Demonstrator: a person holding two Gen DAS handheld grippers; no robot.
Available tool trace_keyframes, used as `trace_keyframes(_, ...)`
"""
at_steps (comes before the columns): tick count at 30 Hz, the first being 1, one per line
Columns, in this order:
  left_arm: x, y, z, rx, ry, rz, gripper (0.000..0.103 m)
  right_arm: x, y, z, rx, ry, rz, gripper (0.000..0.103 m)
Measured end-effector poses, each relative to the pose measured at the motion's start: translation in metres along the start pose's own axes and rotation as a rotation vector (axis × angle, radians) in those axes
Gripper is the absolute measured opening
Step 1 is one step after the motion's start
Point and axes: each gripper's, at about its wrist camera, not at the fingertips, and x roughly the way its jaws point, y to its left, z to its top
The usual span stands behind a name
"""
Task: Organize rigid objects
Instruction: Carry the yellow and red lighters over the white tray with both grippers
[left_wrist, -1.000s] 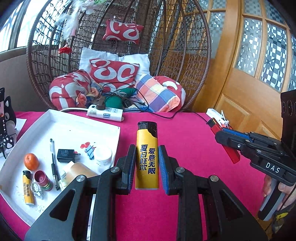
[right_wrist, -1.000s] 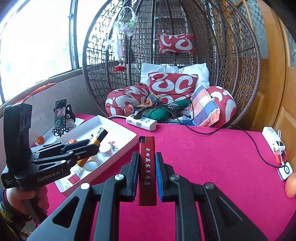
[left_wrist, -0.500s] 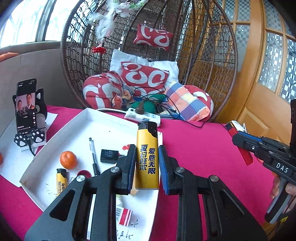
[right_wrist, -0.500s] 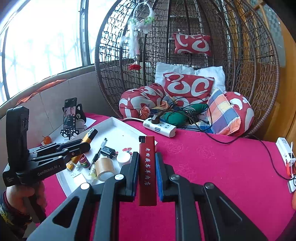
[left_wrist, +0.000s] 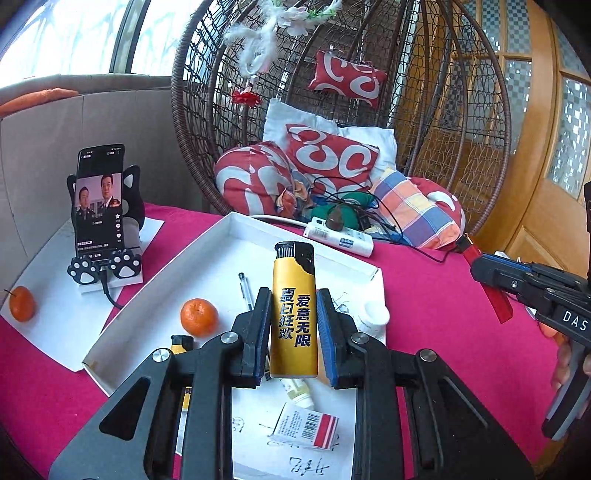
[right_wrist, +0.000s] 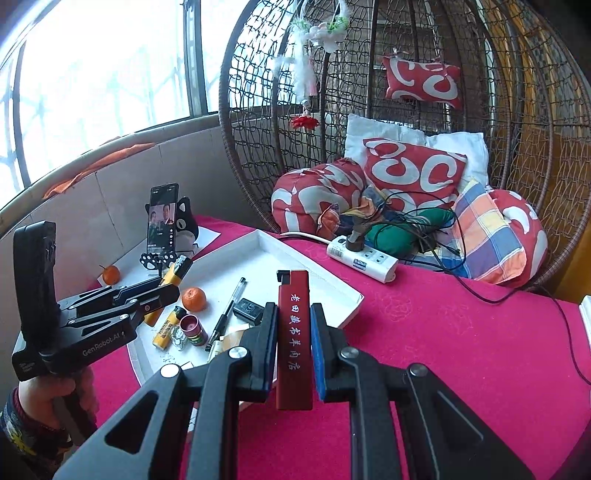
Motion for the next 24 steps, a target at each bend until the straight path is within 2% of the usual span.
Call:
trace_keyframes(15, 0.008, 0.033, -0.002, -0.026, 0.021, 0.065, 0.023, 0.042, 0.026, 0.01, -0.018, 0.051, 0.058, 0.015)
trace_keyframes(21, 0.029, 0.039, 0.013, -0.007, 0.038, 0.086, 0.023, 0.06, 0.03, 0.013, -0.001, 0.06, 0.062, 0.015)
trace_keyframes(24, 0.046, 0.042, 0.02, -0.019, 0.074, 0.055, 0.023, 0.075, 0.028, 0.014, 0.014, 0.071, 0.053, 0.015)
